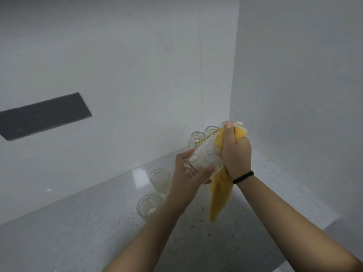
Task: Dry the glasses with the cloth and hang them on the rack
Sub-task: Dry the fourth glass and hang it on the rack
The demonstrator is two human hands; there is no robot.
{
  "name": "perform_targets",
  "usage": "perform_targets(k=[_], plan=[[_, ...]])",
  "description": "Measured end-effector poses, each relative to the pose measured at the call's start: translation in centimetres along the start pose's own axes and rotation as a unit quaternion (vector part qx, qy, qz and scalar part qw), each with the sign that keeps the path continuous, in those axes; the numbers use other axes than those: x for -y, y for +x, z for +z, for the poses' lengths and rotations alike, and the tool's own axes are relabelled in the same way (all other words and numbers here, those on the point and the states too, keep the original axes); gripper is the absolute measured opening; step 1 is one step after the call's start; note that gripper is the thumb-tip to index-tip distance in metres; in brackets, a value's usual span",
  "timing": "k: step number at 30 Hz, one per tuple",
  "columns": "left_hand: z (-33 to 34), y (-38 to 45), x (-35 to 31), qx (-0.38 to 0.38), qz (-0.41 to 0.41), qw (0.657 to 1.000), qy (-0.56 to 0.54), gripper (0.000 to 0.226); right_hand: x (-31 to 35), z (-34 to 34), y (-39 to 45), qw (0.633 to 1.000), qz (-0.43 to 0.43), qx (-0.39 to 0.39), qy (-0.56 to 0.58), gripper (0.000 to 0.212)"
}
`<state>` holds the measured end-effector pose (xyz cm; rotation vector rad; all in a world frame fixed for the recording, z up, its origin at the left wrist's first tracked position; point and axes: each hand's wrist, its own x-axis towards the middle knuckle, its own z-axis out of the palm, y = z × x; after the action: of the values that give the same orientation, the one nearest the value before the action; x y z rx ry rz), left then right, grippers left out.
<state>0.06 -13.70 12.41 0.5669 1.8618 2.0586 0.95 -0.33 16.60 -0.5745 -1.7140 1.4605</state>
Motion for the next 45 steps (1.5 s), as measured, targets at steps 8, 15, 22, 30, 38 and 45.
perform_targets(k=[8, 15, 22, 30, 38, 45], plan=[[0.2, -0.4, 0.0, 0.029, -0.036, 0.999, -0.003, 0.072, -0.3, -0.1, -0.1, 1.0, -0.005, -0.022, 0.013, 0.053], [-0.6, 0.1, -0.4, 0.107, -0.188, 0.931, -0.293, 0.048, -0.8, -0.2, -0.6, 0.998, -0.034, 0.005, 0.044, 0.05], [0.4, -0.3, 1.7, -0.024, 0.066, 0.992, 0.101, 0.066, -1.3, -0.3, 0.4, 0.999, 0.016, -0.023, -0.031, 0.053], [0.6, 0.0, 0.8, 0.044, -0.256, 0.925, -0.278, 0.065, -1.9, -0.5, -0.2, 0.998, -0.054, -0.014, 0.012, 0.05], [1.0, 0.7, 2.0, -0.004, -0.105, 0.988, -0.117, 0.058, -3.6, -0.7, 0.6, 0.999, -0.006, -0.033, -0.021, 0.051], [2.1, 3.0, 2.6, 0.006, -0.312, 0.891, -0.329, 0.062, -6.5, -3.1, 2.1, 0.998, -0.057, -0.041, 0.001, 0.046]])
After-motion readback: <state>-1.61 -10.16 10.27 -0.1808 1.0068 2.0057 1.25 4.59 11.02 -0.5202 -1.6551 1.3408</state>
